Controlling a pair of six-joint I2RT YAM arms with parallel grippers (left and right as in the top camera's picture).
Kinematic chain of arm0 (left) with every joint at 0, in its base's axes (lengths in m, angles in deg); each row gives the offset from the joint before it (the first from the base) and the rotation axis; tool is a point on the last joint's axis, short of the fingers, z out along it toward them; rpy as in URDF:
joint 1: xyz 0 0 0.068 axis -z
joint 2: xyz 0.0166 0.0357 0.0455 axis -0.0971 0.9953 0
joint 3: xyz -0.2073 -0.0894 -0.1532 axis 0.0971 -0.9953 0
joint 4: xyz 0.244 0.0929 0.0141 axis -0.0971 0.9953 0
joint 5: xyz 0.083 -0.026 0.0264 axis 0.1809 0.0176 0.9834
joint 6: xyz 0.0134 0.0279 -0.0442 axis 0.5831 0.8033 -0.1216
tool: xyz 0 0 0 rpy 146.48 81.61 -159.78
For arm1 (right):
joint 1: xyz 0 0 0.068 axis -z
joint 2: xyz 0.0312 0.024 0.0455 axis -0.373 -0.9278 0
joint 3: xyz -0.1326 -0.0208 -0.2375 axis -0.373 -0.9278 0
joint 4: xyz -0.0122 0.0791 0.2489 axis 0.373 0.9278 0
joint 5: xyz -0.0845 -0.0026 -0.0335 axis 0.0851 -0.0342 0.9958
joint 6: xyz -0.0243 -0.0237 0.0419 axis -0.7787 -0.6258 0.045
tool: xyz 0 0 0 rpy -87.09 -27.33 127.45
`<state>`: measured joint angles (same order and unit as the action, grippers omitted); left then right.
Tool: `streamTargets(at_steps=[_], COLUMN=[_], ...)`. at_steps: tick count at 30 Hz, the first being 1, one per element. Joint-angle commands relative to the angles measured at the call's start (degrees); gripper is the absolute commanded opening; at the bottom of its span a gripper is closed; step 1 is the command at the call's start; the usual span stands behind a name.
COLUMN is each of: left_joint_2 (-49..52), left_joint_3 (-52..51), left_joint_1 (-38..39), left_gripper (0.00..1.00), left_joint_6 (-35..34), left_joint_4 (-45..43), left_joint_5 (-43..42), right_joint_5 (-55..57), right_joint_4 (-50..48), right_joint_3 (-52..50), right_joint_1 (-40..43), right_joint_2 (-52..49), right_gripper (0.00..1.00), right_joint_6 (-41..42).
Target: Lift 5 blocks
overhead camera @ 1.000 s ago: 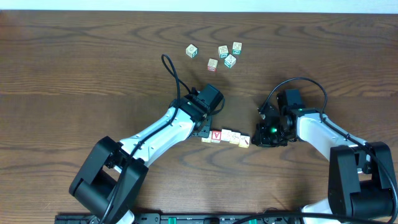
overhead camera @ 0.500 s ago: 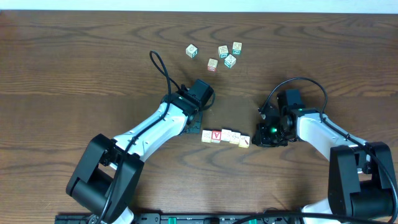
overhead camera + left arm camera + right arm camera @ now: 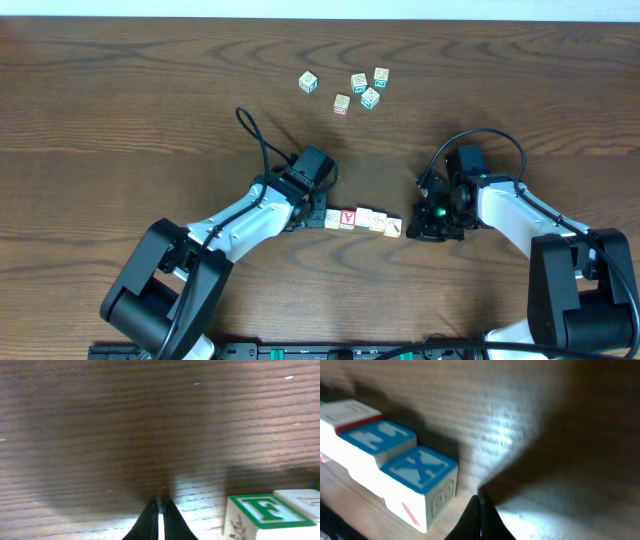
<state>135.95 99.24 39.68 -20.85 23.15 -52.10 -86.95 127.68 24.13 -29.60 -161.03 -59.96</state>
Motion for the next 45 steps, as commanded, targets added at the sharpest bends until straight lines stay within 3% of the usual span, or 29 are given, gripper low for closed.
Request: streamTargets(at_steps=[1,25,45], left_joint_2=[2.2,2.2,2.2], left_joint_3=[-2.5,-2.5,-2.5], left_joint_1=[-0.1,-0.1,2.1], left_gripper=[0.07,0.08,0.07], left_joint_6=[-1.0,-2.9,-4.4], left_joint_4=[-0.4,-4.1,-4.4], left_joint_5=[-3.4,-7.5,-8.3], right_joint_5=[3.2,-8.7,-8.0], right_joint_4=[1.5,-4.5,-9.1], right_joint_3=[-0.4,-0.4,-0.4], right_joint_1=[-0.4,-0.5,-0.4], right_joint_2=[-0.5,-0.5,-0.5], right_gripper=[0.01,0.01,0.01], right_joint_6=[1.0,5.9,6.4])
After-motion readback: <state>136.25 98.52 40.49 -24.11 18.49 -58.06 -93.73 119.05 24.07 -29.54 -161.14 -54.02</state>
